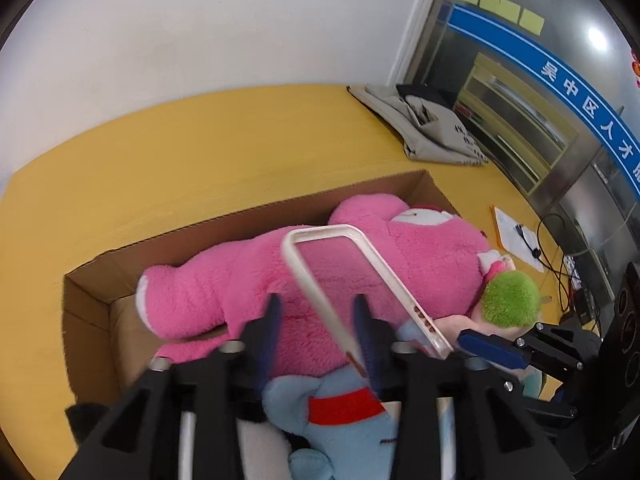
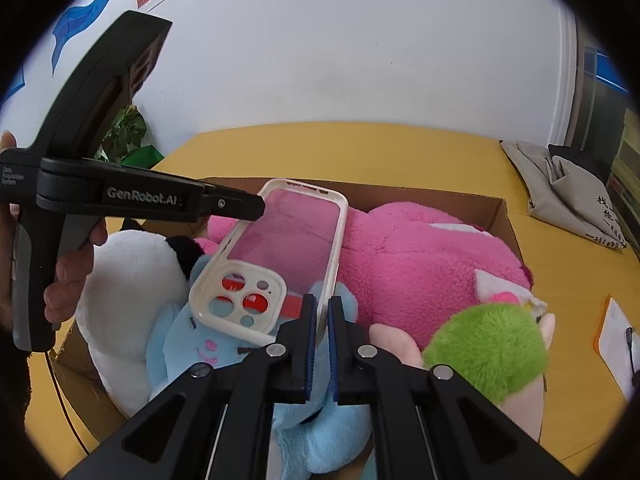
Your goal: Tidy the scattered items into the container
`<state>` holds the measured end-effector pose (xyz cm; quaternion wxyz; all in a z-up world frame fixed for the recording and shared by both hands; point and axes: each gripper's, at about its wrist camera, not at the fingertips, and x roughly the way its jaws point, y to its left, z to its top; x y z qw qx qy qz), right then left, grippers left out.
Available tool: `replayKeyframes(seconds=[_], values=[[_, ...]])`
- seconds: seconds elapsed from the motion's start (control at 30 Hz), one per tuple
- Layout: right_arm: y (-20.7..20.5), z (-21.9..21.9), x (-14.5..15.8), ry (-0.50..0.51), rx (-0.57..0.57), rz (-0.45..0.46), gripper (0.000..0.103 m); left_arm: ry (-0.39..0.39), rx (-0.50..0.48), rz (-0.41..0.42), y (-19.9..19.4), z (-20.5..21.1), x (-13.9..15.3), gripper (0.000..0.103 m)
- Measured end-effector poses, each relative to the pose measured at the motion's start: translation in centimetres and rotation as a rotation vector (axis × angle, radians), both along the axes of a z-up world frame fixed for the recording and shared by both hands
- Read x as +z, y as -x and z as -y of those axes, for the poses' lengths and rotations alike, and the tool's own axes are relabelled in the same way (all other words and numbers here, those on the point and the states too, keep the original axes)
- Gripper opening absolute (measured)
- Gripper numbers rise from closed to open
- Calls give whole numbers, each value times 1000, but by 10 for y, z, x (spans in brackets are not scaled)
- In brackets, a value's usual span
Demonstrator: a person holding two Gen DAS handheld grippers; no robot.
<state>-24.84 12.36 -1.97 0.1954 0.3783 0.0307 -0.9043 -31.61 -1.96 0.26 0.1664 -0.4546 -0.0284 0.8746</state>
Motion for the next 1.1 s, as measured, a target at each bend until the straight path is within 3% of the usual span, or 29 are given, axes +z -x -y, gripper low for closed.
replayKeyframes(seconds=[0.03,0.07,0.13,0.17,0.23,0.57,0.7,0.87,1.1], values=[[-4,0,1,-16,-6,-6,31,4,17,-23,-7,3,5,77],[-10,-2,4,-44,-20,-24,54,6,34,-53,-18,7,12,80],[-22,-9,11,-58,-45,-64,75,-4,54,-91,-35,15,23,87],[-29,-16,15,-34,-54,-73,77,-10,71,-111,-48,20,29,90],[-43,-25,21,2,-72,-80,77,-16,116,-156,-79,28,38,103],[-120,-42,36,16,-120,-123,78,68,194,-238,-217,12,48,103],[-149,-38,41,-10,-126,-139,78,32,209,-250,-258,8,43,103],[-177,-32,45,-33,-117,-156,78,5,227,-244,-280,12,37,103],[-195,-27,51,-30,-126,-178,78,53,277,-286,-298,9,40,103]])
